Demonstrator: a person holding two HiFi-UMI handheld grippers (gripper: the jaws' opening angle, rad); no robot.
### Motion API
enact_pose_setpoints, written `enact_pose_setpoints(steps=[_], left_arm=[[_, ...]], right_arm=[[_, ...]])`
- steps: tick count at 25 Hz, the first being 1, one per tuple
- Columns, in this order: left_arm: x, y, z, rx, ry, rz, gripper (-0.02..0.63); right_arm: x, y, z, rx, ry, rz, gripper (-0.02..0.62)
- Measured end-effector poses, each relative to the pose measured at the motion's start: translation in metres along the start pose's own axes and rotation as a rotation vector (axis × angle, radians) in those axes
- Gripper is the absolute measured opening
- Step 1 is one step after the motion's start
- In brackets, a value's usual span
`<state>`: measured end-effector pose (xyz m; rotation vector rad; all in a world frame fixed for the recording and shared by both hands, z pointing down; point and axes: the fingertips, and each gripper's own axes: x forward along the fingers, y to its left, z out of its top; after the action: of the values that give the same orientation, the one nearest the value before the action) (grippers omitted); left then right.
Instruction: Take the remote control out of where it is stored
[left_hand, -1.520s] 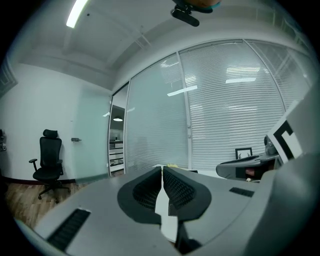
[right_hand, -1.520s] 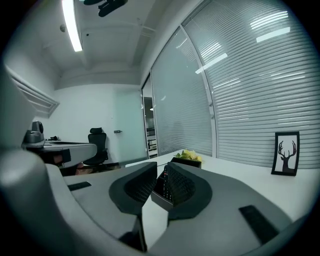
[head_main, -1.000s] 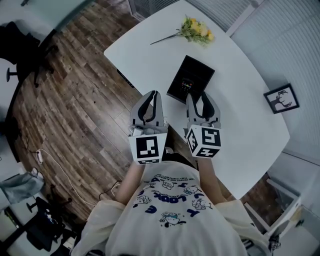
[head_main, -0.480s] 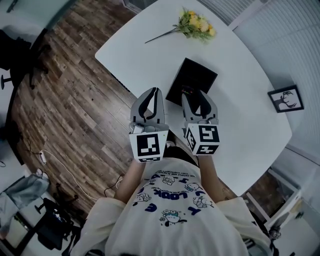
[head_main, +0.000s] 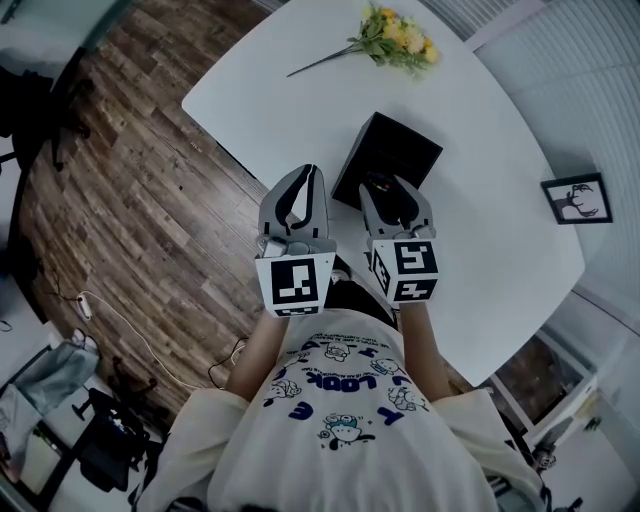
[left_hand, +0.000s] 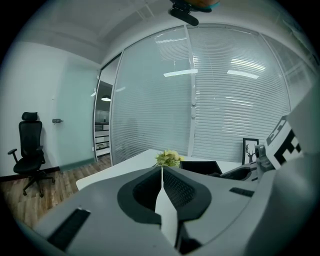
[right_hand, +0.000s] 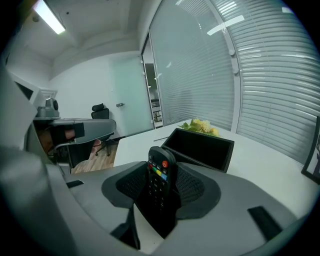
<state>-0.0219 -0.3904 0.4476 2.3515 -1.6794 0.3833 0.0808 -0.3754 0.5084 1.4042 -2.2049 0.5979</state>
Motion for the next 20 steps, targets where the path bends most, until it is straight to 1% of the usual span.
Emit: enact_pose_setpoints(steps=[3,6,8,10,15,20], left_arm=[[0.003,0.002,-0.002,0.005,0.005,0.000,0.023],[0.004,0.001,-0.002,0.028,0.004,-0.004,0.023],[0.004,0.002,-0.002,0.021,-0.002,-0.003,0.023],[0.004,0.004,-0.006,0.015,0.008,0.000,0.023],[0.004,0.008,-0.012,0.007,0.026,0.010,0.023],[0.003,0.009,-0.014,-0.012,0.031,0.014,0.023]], right_arm=[[0.004,0.000,-0.003,-0.005,0.010,0.010,0.192],[0.005,0.002,-0.004,-0.016,0.012,0.035,0.167],[0.005,0.003,-0.004,-0.037,0.011,0.053,0.163],[0.006,0.005,-0.004,-0.054,0.011,0.066,0.158],[0.004,0.006,-0.005,-0.064,0.010,0.088,0.138],[0.002,0.010,-0.004,-0.081,0.000,0.120,0.103]])
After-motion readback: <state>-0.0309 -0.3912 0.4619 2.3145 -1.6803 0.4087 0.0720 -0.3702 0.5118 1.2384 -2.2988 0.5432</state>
